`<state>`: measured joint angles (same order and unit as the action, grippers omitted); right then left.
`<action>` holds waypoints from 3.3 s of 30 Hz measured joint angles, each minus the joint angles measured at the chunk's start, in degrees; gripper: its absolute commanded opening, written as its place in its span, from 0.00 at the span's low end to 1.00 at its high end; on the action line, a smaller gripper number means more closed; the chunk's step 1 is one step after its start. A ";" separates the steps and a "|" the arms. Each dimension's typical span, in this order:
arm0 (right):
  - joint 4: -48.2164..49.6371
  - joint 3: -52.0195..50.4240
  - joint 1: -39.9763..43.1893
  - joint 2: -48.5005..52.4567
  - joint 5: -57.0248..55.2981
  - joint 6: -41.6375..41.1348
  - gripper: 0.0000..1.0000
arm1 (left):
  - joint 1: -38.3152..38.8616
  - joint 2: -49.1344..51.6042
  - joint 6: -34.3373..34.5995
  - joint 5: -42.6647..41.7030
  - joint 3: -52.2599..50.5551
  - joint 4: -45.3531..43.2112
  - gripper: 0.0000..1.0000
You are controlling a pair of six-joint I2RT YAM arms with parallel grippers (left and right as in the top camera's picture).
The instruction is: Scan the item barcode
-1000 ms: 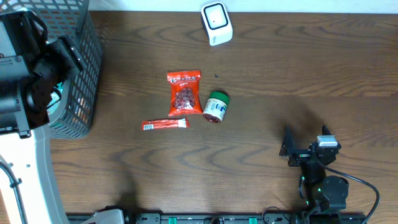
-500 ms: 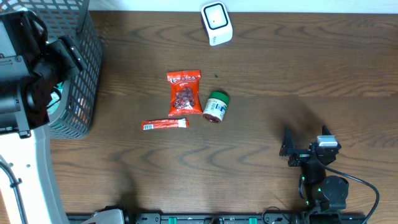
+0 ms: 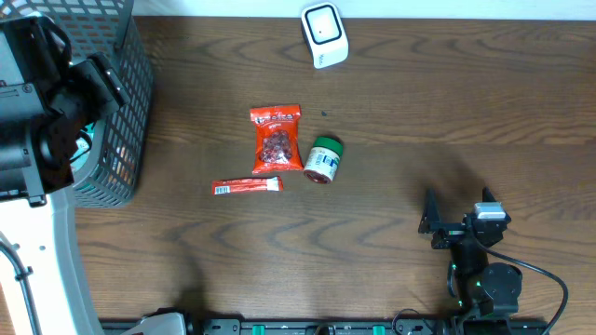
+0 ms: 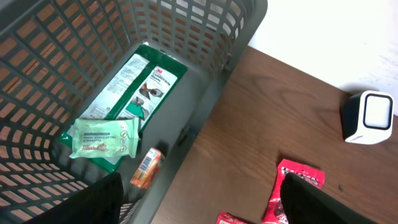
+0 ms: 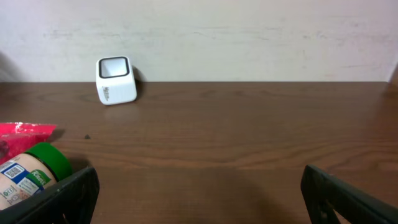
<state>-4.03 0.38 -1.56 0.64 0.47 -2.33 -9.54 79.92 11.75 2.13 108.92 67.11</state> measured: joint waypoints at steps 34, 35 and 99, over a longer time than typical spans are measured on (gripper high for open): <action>0.00 0.00 0.00 0.00 0.00 0.00 0.99 | -6.91 5.29 -0.42 2.03 0.00 -8.24 0.81; 0.00 0.00 0.00 0.00 0.00 0.00 0.99 | -8.68 5.68 0.04 2.58 0.00 -8.66 0.81; 0.00 0.00 0.00 0.00 0.00 0.00 0.99 | -20.90 38.80 60.43 10.16 -17.94 -17.38 0.66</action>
<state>-4.03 0.38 -1.56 0.64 0.47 -2.33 -30.44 118.72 72.18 12.29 90.98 49.74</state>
